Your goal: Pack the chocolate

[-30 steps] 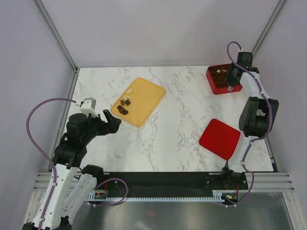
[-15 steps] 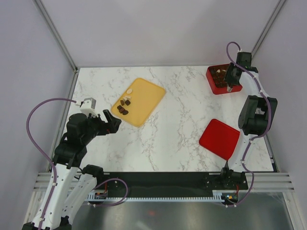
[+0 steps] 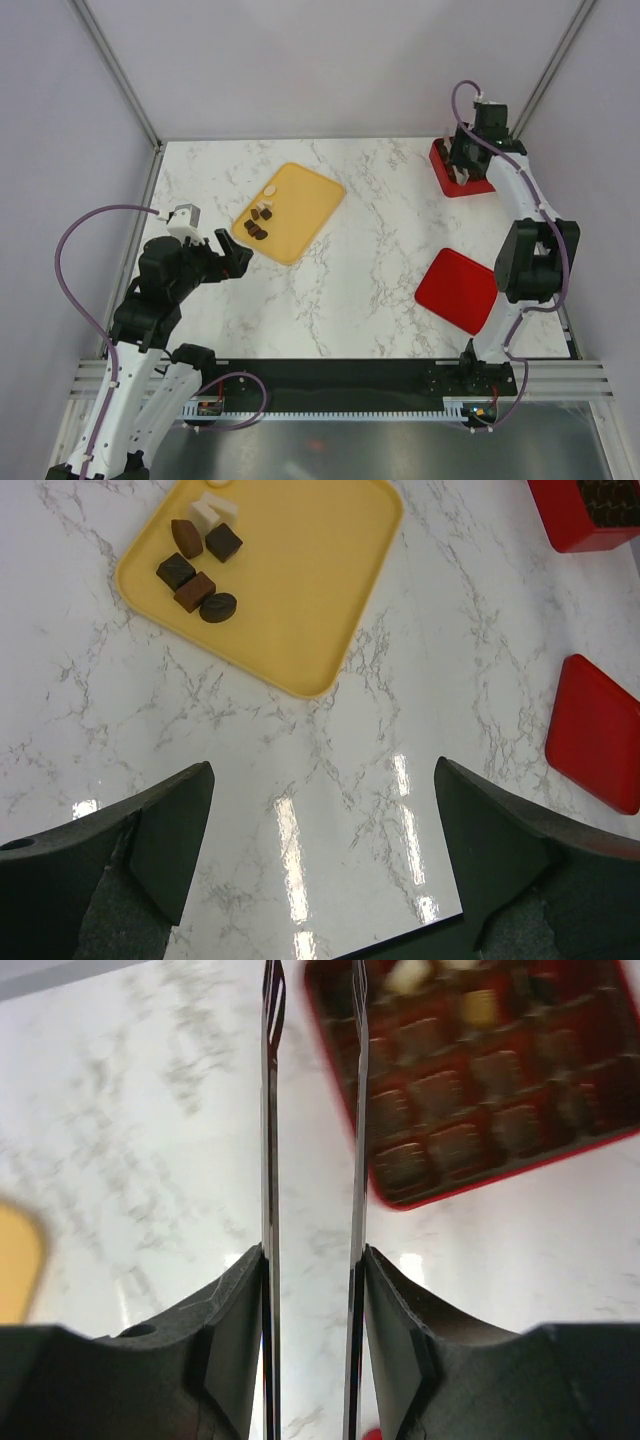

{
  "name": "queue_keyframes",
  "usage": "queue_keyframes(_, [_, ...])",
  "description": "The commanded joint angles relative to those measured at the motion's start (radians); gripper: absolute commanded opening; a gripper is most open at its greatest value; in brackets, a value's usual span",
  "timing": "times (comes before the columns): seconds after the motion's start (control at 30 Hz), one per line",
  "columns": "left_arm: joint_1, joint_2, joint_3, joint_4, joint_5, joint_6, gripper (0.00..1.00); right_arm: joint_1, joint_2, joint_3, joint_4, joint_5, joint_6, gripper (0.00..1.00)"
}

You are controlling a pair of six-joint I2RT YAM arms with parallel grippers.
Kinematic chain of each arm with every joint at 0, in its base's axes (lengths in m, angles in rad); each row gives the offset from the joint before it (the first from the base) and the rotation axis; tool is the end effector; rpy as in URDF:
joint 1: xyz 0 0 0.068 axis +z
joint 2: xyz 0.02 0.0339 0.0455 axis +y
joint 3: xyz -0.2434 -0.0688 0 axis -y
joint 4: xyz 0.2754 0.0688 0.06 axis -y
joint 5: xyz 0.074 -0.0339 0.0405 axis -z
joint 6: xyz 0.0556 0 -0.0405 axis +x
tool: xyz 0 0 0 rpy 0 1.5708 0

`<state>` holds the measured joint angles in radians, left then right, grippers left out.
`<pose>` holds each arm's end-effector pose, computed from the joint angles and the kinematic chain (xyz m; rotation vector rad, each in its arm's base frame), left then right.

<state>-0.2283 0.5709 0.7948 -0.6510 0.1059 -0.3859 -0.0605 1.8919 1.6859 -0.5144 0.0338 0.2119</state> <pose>0.1819 -0.0483 0.3111 -0.0907 2.0284 -0.4973 0.4751 -0.0307 0.2614 0.3284 2.2674 0.0398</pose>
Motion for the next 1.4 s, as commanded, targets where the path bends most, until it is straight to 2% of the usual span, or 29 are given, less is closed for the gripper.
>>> queue_keyframes(0.0, [0.006, 0.001, -0.006, 0.031, -0.009, 0.013, 1.0, 0.155, -0.106, -0.105, 0.099, -0.057, 0.017, 0.49])
queue_keyframes(0.23, [0.006, -0.005, -0.006, 0.031, -0.012, 0.012, 1.0, 0.464, -0.204, -0.337, 0.364, -0.097, 0.011, 0.5])
queue_keyframes(0.4, [0.006, -0.005, -0.006, 0.031, -0.014, 0.012, 1.0, 0.629, -0.194, -0.376, 0.402, -0.095, -0.009, 0.5])
queue_keyframes(0.53, [0.006, -0.008, -0.008, 0.03, -0.015, 0.012, 1.0, 0.708, -0.159, -0.374, 0.421, -0.106, -0.032, 0.51])
queue_keyframes(0.7, [0.006, -0.012, -0.008, 0.03, -0.015, 0.012, 1.0, 0.818, -0.126, -0.371, 0.427, -0.041, -0.092, 0.54])
queue_keyframes(0.9, [0.004, -0.012, -0.008, 0.028, -0.015, 0.012, 1.0, 0.86, -0.053, -0.319, 0.424, -0.04, -0.086, 0.54])
queue_keyframes(1.37, [0.006, -0.019, -0.006, 0.031, -0.015, 0.013, 1.0, 0.869, 0.099, -0.241, 0.427, -0.055, -0.071, 0.53])
